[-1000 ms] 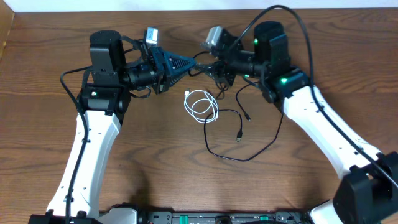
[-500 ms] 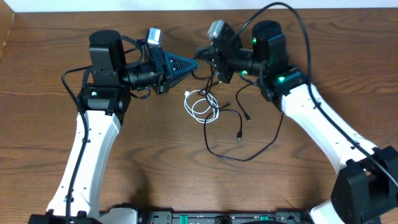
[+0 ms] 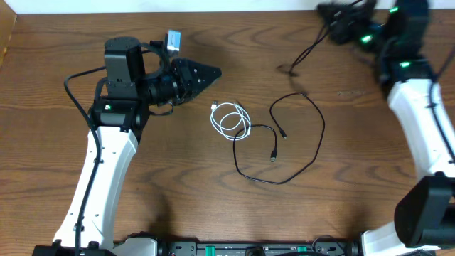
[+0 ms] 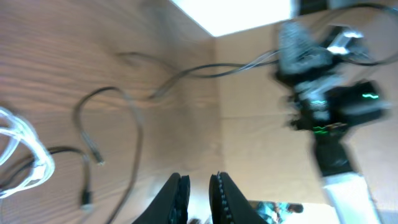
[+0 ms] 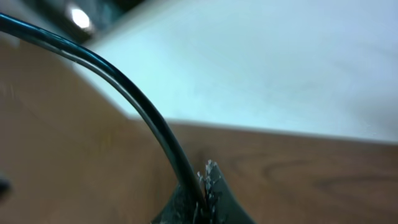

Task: Untangle cables
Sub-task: 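Carry the black cable to the right edge with the right gripper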

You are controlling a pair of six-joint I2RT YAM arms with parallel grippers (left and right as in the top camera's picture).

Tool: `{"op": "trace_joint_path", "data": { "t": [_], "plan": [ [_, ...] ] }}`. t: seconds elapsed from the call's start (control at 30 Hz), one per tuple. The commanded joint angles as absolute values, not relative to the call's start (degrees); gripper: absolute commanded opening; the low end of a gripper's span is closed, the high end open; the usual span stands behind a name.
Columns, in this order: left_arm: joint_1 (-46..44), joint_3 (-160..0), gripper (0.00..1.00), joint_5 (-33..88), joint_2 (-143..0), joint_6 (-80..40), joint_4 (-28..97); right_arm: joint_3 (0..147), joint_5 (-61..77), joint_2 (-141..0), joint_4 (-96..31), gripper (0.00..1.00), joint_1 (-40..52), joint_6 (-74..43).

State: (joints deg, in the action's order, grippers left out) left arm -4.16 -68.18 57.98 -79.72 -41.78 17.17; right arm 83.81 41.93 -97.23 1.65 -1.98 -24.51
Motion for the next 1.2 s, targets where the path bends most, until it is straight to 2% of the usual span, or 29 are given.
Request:
{"op": "trace_joint_path", "data": {
  "t": [0.0,0.17,0.23,0.33,0.43,0.57,0.67,0.87,1.1,1.17],
  "plan": [
    [-3.9,-68.8,0.17,50.4,-79.3,-35.6,20.7,89.0,44.1,-97.0,2.4,0.01,-7.7,-34.7],
    [-3.9,-68.8,0.17,46.6,-79.3,-35.6,24.0,90.2,41.4,-97.0,1.1,0.01,-14.5,-35.7],
    [-3.9,-68.8,0.24,46.4,-79.3,-35.6,24.0,90.2,37.6,-97.1,-2.6,0.01,-16.7,-33.3],
    [-3.9,-68.8,0.28,45.2,-79.3,-34.6,24.4,90.2,27.6,-97.1,-9.9,0.01,-19.0,-26.2],
    [-3.9,-68.8,0.28,42.0,-79.3,-33.0,26.4,90.1,13.5,-97.2,-14.8,0.01,-19.5,-19.1],
    [-3.9,-68.8,0.3,40.2,-79.4,-33.0,28.3,90.1,-6.0,-98.0,-14.7,0.01,-19.5,-8.0],
    [-3.9,-68.8,0.3,40.2,-79.4,-33.0,28.3,90.1,-13.3,-99.7,-11.3,0.01,-19.8,0.6],
    [-3.9,-68.8,0.3,40.2,-79.4,-33.0,28.3,90.1,-15.3,-106.0,-6.5,0.01,-21.9,8.5],
    [-3.9,-68.8,0.3,40.2,-79.4,-33.0,28.3,90.1,-18.1,-117.1,0.5,0.01,-24.1,8.7],
    [-3.9,-68.8,0.3,40.2,-79.4,-33.0,28.3,90.1,-18.0,-119.1,0.5,0.06,-24.1,8.2]
  ]
}}
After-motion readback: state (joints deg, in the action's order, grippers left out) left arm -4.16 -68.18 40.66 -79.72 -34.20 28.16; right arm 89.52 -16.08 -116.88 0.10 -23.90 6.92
